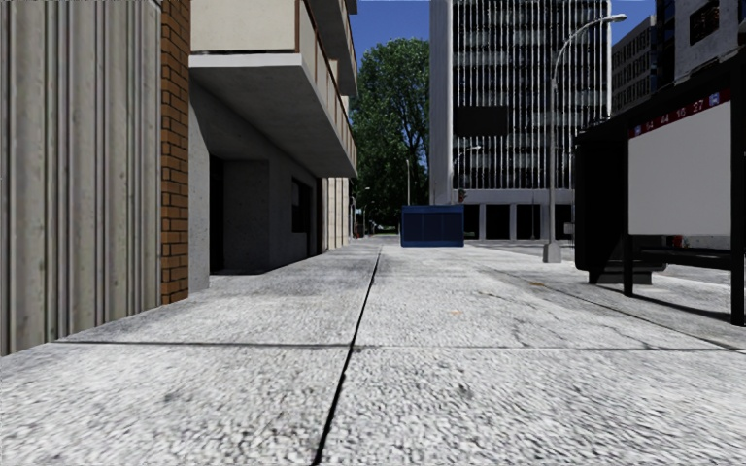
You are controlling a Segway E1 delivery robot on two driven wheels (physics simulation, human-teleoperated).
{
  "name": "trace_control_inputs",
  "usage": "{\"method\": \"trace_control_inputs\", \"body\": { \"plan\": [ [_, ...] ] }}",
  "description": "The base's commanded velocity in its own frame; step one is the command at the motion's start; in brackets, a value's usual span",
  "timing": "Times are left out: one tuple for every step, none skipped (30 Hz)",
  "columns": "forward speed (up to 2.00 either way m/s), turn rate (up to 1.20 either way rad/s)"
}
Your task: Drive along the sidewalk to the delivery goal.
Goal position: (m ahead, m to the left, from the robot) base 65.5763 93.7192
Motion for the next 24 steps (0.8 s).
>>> {"method": "trace_control_inputs", "body": {
  "plan": [
    [2.00,0.00],
    [2.00,0.00],
    [2.00,0.00],
    [2.00,0.00],
    [2.00,0.00],
    [2.00,0.00],
    [2.00,0.00],
    [2.00,0.00],
    [2.00,0.00],
    [2.00,0.00],
    [2.00,0.00],
    [2.00,0.00],
    [2.00,0.00],
    [2.00,0.00],
    [2.00,0.00],
    [2.00,0.00],
    [2.00,0.00],
    [2.00,0.00],
    [2.00,0.00],
    [2.00,0.00],
    [2.00,0.00],
    [2.00,0.00],
    [2.00,0.00],
    [2.00,0.00]
  ]
}}
